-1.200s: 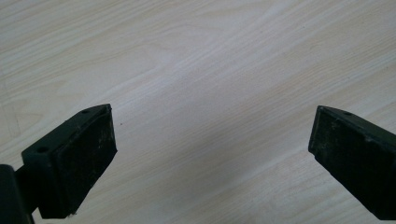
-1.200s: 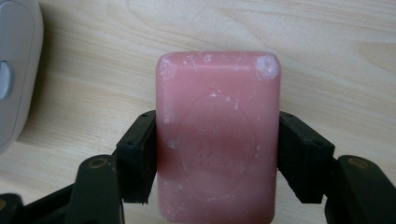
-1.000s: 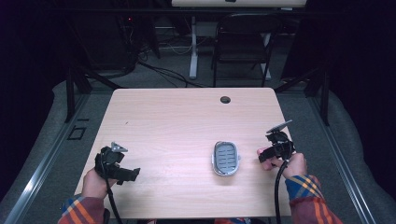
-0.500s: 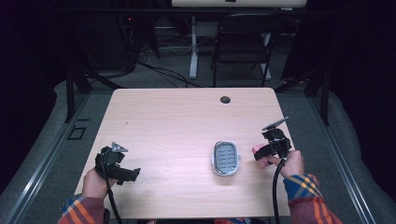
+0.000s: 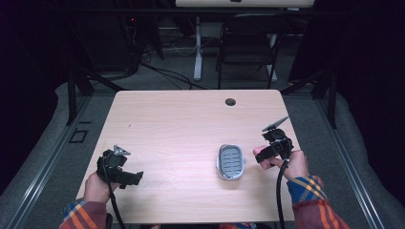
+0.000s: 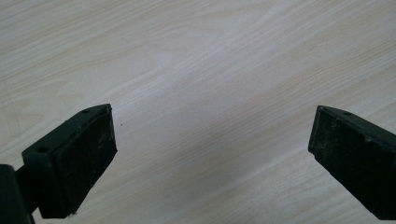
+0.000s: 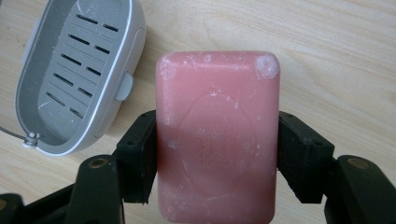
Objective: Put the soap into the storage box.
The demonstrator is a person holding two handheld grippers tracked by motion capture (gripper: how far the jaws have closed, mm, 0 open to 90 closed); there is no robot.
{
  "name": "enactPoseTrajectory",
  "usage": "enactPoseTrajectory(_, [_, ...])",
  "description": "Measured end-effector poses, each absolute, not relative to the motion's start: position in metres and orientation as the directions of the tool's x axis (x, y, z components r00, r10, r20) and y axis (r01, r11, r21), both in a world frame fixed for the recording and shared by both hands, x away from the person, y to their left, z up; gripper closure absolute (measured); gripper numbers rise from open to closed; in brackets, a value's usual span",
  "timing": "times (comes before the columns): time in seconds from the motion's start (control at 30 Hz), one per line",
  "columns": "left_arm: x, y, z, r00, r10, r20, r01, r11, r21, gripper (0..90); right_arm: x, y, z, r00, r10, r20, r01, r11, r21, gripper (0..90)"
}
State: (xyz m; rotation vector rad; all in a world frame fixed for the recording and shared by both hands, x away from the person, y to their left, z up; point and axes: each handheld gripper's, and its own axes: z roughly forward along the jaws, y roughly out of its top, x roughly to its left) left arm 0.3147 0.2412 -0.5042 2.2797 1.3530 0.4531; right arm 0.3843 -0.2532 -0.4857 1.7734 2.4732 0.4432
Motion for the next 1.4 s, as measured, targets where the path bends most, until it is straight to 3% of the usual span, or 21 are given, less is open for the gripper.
enactPoseTrajectory(1.4, [0.316, 0.24, -0.504, 0.476, 0.878, 0.045, 0.734, -0.425, 0.53, 0.6, 0.393, -0.208, -0.457, -0.435, 0.895, 0.093, 0.877, 0.398, 0.269, 36.9])
